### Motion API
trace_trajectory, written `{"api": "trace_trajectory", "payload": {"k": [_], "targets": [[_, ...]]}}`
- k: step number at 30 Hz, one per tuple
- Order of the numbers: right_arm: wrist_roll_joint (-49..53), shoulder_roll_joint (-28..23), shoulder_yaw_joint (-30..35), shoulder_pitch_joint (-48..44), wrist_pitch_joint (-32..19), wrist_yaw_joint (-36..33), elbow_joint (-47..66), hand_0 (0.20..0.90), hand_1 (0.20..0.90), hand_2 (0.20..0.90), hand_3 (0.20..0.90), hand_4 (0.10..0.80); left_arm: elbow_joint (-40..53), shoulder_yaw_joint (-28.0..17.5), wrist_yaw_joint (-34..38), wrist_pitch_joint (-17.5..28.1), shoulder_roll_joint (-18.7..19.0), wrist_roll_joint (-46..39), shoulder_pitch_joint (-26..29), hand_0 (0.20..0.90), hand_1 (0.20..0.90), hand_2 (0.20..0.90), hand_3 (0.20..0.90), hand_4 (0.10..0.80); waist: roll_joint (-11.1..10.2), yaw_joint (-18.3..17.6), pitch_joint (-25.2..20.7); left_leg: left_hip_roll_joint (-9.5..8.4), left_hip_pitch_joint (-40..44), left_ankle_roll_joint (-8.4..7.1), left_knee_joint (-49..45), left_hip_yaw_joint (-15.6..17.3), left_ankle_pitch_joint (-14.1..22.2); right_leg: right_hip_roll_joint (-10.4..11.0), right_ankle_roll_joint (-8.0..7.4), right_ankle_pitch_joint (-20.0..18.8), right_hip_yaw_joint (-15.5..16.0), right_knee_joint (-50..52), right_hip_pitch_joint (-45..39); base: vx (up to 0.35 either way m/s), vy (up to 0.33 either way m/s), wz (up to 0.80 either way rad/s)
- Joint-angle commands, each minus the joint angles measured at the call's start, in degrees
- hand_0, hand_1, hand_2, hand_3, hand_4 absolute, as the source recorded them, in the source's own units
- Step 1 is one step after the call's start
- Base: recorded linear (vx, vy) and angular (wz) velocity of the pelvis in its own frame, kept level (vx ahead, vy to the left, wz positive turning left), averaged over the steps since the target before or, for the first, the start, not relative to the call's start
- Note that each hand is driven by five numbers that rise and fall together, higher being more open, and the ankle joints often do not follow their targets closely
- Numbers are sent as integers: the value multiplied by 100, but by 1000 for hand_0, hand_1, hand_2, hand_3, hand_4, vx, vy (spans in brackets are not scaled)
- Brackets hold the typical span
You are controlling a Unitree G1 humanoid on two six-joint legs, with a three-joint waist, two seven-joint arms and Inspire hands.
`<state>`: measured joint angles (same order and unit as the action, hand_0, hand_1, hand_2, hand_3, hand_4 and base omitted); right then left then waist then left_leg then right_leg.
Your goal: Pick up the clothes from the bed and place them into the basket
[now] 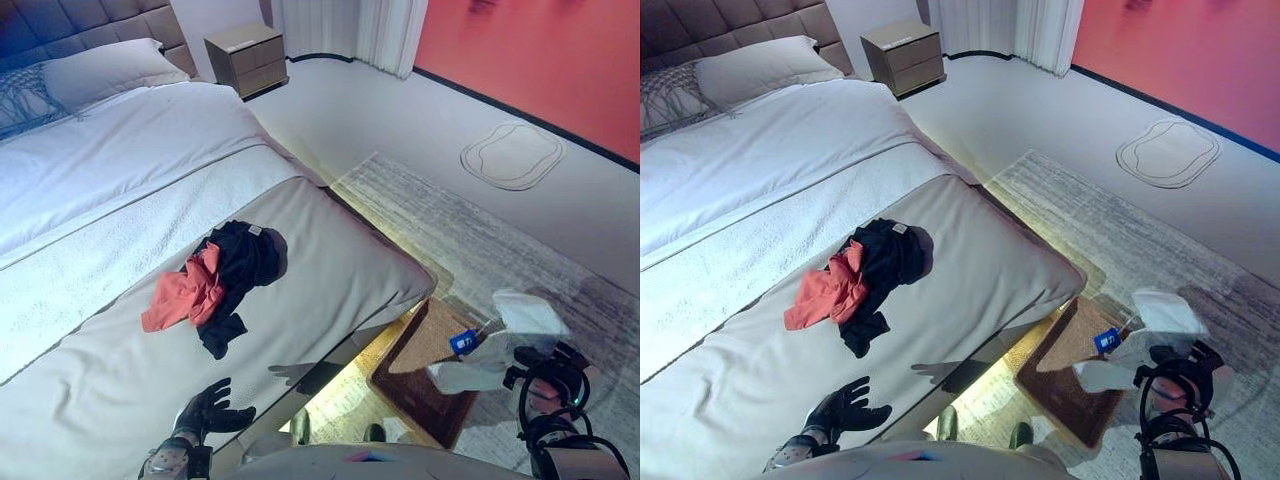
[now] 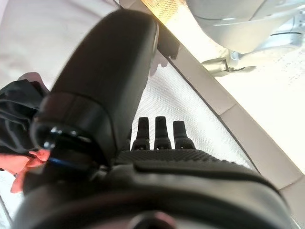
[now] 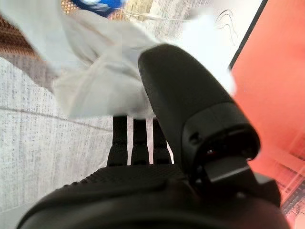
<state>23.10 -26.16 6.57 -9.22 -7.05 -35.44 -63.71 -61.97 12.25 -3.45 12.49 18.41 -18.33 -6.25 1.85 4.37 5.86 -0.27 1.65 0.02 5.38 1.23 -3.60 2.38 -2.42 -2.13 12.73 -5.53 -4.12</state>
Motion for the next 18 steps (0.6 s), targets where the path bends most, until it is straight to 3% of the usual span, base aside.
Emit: {"api": "trace_trajectory", "payload": {"k": [1, 9, 18], "targets": [[-111, -571, 63, -416, -343, -209, 12, 900, 900, 900, 900, 800, -10, 52, -53, 199, 187, -32, 235, 900, 900, 900, 900, 800, -73, 149, -111, 133, 65, -102, -38, -55, 301, 234, -214, 78, -112, 224, -78, 0, 0, 0], [-329, -366, -149, -306, -344, 28, 58, 900, 900, 900, 900, 800, 41, 51, 6, 208, 110, -128, 237, 900, 900, 900, 900, 800, -101, 185, -117, 199, 94, -166, -38, -96, 275, 174, -153, 161, -31, 218, -169, -14, -16, 4], [-821, -95, -866, -347, -338, 704, 449, 900, 900, 900, 900, 800, 56, -98, 92, 336, -21, -217, 82, 900, 900, 900, 900, 800, -187, 444, -33, 334, 9, -322, -38, -276, 101, 69, -44, 281, 156, 230, -284, -17, -22, 13]]}}
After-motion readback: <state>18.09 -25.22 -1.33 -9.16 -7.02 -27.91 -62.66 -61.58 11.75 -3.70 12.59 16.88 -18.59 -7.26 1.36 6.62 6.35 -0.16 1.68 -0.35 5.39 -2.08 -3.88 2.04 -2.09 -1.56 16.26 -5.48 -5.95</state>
